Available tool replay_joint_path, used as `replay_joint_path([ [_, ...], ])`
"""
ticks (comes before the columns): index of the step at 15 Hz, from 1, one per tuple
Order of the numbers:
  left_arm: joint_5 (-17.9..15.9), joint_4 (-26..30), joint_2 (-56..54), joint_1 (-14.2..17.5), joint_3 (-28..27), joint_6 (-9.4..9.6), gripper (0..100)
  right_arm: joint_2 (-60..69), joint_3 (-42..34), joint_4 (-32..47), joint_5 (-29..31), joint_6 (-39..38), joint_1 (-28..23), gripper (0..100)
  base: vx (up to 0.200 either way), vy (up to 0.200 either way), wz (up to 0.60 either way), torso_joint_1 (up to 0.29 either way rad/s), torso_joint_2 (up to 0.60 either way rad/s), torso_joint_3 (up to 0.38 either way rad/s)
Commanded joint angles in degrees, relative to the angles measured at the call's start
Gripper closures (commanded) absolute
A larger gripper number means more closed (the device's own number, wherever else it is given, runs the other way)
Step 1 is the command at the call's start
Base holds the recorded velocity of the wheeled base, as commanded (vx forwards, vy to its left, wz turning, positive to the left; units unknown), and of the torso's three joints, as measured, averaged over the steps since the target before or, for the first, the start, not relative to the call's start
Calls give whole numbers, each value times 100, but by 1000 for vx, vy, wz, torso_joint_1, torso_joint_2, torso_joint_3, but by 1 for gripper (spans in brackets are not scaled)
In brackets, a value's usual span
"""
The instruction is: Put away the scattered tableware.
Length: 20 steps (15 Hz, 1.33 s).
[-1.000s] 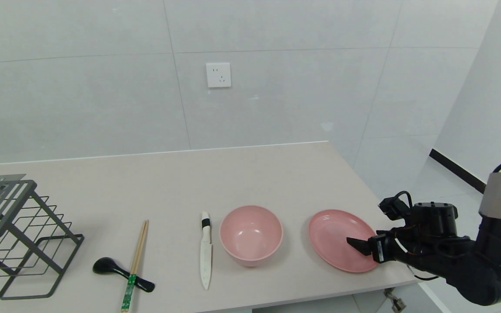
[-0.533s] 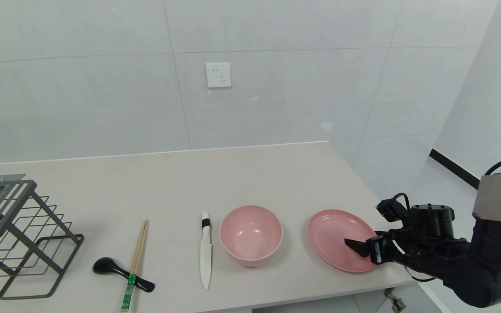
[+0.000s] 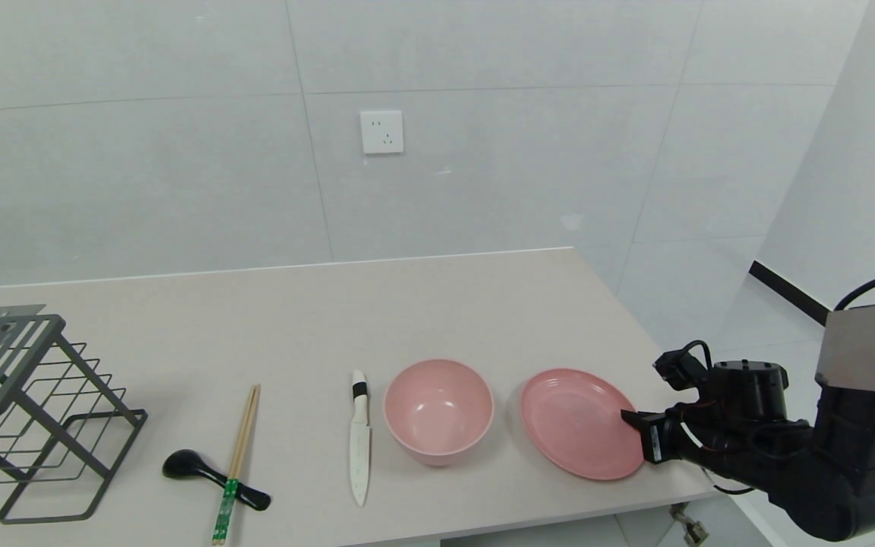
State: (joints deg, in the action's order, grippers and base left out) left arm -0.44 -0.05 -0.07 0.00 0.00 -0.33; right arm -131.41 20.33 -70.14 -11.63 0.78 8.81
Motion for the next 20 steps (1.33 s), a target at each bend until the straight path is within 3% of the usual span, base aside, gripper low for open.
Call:
replay_joint_path([
  [1, 0, -4, 7, 0, 0, -2, 0, -51, 32, 54, 3, -16, -143, 100, 0, 0, 0, 0, 0, 0],
  [3, 0, 5, 7, 0, 0, -2, 0, 55, 102, -228, -15, -69, -266, 100, 0, 0, 0, 0, 0, 0],
  [6, 0, 5, 7, 0, 0, -2, 0, 564, -21, -1238, -59, -1124, -266, 100, 0, 0, 0, 0, 0, 0],
  [12, -9, 5, 7, 0, 0, -2, 0, 916, -469, -1950, -76, -1809, -126, 100, 0, 0, 0, 0, 0, 0],
  [16, -9, 5, 7, 0, 0, -2, 0, 1056, -610, -1986, -59, -2442, -64, 100, 0, 0, 0, 0, 0, 0],
  [20, -18, -4, 7, 0, 0, -55, 0, 1557, -724, -1986, -50, -2469, 50, 100, 0, 0, 0, 0, 0, 0],
])
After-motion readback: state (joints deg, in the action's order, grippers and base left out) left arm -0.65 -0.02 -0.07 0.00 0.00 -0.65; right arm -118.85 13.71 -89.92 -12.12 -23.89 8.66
